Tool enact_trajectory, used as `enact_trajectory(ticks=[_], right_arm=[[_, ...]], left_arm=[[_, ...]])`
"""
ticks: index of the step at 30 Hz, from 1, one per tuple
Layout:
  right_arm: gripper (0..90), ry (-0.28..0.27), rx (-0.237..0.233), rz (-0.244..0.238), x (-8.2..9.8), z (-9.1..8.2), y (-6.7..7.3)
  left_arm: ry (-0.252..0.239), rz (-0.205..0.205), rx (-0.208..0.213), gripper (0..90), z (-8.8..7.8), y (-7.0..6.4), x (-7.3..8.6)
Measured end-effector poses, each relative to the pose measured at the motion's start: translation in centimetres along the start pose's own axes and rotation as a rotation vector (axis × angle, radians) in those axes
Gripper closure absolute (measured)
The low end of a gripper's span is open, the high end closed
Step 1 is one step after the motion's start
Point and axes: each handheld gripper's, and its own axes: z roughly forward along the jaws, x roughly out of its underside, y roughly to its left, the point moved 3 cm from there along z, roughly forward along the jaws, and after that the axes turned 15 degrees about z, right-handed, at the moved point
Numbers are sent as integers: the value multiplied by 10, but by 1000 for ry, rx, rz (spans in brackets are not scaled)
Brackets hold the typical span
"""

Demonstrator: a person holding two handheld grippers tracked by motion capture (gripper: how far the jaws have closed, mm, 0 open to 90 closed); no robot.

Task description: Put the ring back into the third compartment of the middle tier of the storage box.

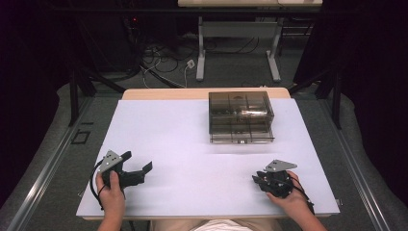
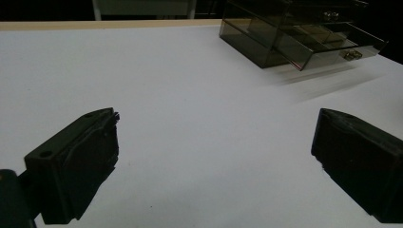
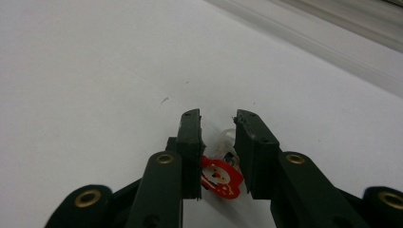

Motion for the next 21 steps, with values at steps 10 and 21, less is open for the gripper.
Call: enact_trajectory(ticks=[10, 21], right_arm=[[727, 9, -4, -4, -1, -1, 1], [744, -20, -4, 3, -4, -1, 2]], left_arm=[[2, 0, 2, 19, 1, 0, 0], [3, -3, 3, 19, 1, 0, 0]])
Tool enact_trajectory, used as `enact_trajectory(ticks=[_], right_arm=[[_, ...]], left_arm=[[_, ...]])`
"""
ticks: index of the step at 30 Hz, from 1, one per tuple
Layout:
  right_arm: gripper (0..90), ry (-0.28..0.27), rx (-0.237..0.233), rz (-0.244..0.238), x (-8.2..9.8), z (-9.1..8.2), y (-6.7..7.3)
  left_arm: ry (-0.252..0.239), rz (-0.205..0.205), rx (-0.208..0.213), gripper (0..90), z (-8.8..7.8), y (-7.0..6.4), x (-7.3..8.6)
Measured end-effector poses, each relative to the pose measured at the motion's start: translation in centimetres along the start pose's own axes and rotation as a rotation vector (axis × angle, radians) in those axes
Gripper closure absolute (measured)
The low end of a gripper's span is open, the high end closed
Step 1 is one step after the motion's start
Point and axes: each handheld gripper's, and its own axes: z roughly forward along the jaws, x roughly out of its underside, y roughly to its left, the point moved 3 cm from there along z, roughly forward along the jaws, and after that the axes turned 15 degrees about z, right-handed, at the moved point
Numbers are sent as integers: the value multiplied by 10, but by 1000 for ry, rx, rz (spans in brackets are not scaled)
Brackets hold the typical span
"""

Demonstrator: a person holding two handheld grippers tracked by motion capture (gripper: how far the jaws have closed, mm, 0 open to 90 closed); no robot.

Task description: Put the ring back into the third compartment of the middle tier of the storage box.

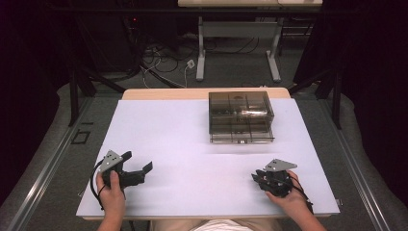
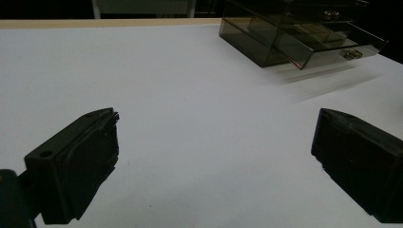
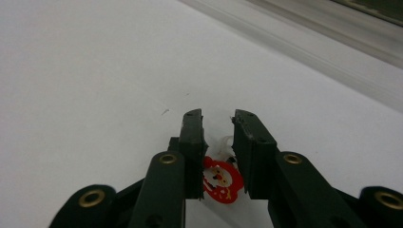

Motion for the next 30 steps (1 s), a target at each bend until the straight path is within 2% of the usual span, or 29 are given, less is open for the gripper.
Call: enact_trajectory(ticks=[8, 12, 15, 17, 18, 21, 24, 27, 30], right_arm=[[748, -14, -1, 20, -4, 4, -1], [761, -12, 15, 7, -4, 2, -1], [770, -25, 14, 26, -4, 0, -2], [772, -25, 13, 28, -5, 0, -3], [772, -6, 16, 29, -5, -1, -4], [783, -23, 27, 52, -4, -2, -4], [856, -24, 60, 64, -4, -5, -8], [857, -15, 52, 119, -4, -6, -13], [859, -17, 51, 138, -5, -7, -18]], left_arm=[[1, 2, -1, 19, 0, 0, 0], [3, 2, -1, 19, 0, 0, 0], [2, 4, -2, 19, 0, 0, 0], [3, 3, -1, 19, 0, 0, 0], [3, 4, -2, 19, 0, 0, 0], [2, 3, -2, 19, 0, 0, 0], [3, 2, -2, 19, 0, 0, 0], [3, 3, -3, 19, 0, 0, 0], [4, 3, -3, 19, 0, 0, 0]])
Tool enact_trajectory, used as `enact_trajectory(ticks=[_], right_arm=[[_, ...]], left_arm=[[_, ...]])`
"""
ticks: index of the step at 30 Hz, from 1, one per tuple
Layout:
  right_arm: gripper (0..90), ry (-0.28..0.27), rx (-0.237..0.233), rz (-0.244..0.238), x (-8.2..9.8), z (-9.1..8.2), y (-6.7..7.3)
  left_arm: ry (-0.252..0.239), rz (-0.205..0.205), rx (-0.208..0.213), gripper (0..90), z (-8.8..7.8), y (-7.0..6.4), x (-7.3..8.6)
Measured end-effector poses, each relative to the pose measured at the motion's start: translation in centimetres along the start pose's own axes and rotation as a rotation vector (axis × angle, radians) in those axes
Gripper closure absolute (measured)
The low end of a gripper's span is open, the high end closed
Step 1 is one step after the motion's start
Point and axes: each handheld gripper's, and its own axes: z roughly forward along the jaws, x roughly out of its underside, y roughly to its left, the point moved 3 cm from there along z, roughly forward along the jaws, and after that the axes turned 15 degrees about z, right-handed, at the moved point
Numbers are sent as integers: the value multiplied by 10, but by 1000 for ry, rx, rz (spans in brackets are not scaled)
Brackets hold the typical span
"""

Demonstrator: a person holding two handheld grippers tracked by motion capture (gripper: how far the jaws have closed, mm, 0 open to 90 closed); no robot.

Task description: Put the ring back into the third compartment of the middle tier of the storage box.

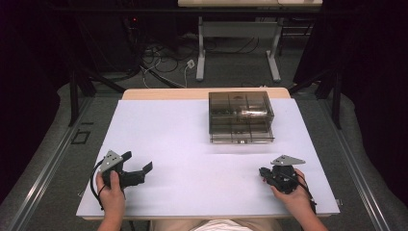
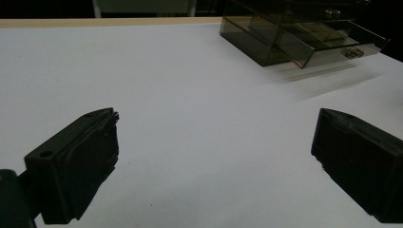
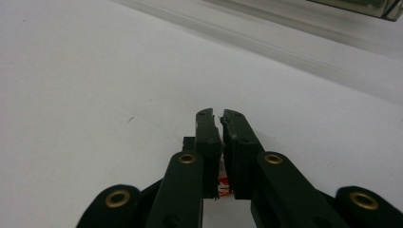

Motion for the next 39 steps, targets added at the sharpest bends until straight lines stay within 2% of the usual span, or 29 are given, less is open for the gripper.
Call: enact_trajectory(ticks=[8, 18, 27, 34, 39], right_arm=[[863, -4, -5, 0, -1, -1, 1], [864, -35, -16, 10, -4, -4, 1], [864, -69, -18, 16, -7, -7, 1], [864, -120, -20, 36, -10, -12, 0], [864, -146, -19, 33, -11, -14, -2]], left_arm=[[0, -1, -1, 19, 0, 0, 0], [-1, -1, -1, 19, 0, 0, 0], [-1, -2, -1, 19, 0, 0, 0], [-2, -2, -1, 19, 0, 0, 0], [-1, -3, -1, 19, 0, 1, 0]])
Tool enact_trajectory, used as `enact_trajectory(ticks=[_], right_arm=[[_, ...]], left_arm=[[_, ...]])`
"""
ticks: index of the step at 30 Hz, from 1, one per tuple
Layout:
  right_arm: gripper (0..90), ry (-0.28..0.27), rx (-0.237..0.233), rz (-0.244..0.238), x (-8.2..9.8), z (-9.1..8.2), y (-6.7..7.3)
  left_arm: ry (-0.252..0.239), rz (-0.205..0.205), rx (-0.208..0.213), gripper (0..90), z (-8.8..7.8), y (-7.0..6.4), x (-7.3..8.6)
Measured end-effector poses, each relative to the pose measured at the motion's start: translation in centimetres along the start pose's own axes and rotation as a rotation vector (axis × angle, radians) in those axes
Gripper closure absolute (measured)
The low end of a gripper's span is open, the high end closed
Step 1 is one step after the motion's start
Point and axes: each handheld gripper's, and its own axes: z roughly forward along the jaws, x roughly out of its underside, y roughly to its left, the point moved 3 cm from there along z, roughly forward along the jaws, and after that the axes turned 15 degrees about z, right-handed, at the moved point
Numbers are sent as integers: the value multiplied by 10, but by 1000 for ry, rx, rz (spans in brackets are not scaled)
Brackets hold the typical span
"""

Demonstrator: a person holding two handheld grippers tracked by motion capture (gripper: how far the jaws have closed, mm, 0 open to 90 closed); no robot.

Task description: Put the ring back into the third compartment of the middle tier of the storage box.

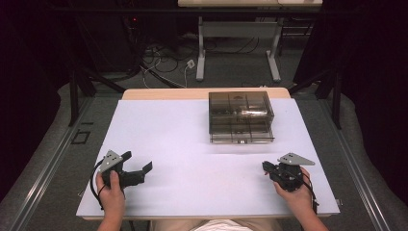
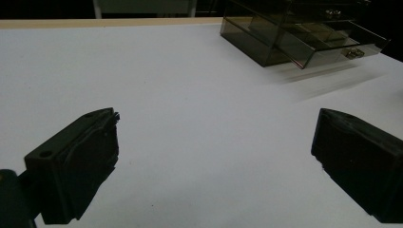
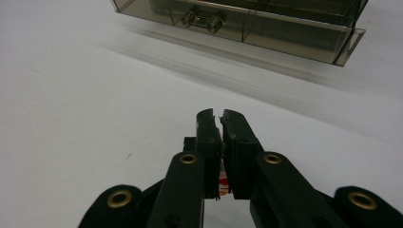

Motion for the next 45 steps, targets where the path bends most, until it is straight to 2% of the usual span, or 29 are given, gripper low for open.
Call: enact_trajectory(ticks=[2, 3, 6, 11, 12, 16, 23, 39, 41, 45], right_arm=[[864, -5, 0, 9, 0, -1, 0], [864, -16, 2, -6, -1, -1, -1], [864, -32, 3, 10, -2, -2, 0], [864, -44, 1, 9, -4, -4, -3], [864, -45, -5, 22, -4, -5, -2], [864, -61, 4, 13, -5, -6, -5], [864, -100, 21, 44, -8, -9, -7], [865, -133, 52, 81, -16, -17, -15], [864, -140, 52, 68, -18, -18, -16], [865, -146, 63, 70, -22, -20, -17]], left_arm=[[0, 0, 0, 19, 0, 0, 0], [-1, 0, 0, 19, 0, 0, 0], [-1, 0, 0, 19, 0, 0, 0], [-1, -2, 0, 19, 0, 0, 0], [-1, -2, 0, 19, 0, 0, 0], [-1, -3, 1, 19, 1, 0, 0], [0, -6, 4, 19, 1, 0, 1], [-6, -13, 2, 19, 1, 0, 1], [-6, -15, 0, 19, 0, 0, 1], [-6, -15, -2, 19, 0, 1, 1]])
